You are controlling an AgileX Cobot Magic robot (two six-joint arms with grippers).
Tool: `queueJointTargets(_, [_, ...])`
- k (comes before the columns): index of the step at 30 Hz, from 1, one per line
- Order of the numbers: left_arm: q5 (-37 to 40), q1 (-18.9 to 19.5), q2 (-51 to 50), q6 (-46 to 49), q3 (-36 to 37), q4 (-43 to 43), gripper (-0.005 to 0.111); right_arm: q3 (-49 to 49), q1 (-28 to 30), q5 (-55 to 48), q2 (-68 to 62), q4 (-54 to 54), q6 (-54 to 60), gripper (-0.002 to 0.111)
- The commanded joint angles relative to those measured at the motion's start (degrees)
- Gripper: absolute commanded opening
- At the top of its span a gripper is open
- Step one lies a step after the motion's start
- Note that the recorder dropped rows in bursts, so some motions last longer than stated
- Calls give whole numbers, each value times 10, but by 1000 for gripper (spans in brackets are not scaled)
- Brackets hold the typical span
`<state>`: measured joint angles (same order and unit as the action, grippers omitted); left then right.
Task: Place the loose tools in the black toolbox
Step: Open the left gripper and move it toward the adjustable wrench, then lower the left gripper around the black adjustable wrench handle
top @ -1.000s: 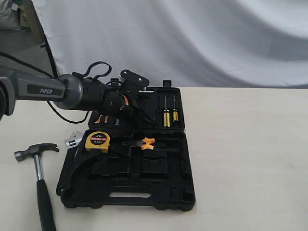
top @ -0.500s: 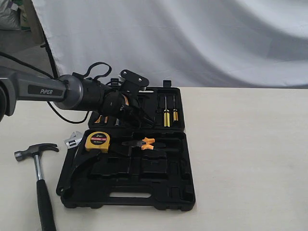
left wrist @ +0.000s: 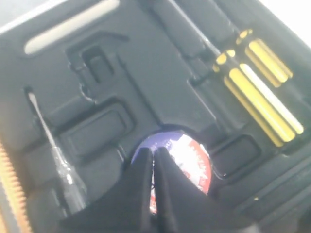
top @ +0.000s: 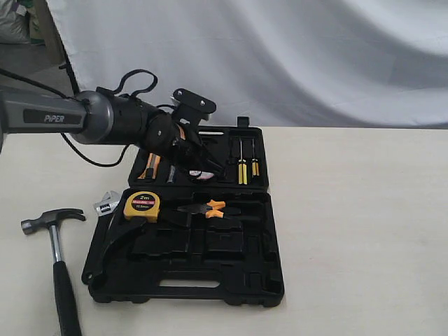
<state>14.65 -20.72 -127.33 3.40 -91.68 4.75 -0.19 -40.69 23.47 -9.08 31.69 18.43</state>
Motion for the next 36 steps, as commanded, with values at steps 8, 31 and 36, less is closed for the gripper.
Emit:
queueJointTargets(8, [9, 59, 159, -14, 114, -35, 1, 2, 2, 2, 4, -7, 2, 0])
queueJointTargets(31, [112, 154, 311, -182, 412, -39, 1, 2, 2, -2, 4, -7, 3, 0])
queueJointTargets(36, [82, 153, 311, -182, 412, -41, 1, 2, 2, -2, 4, -7, 3, 0])
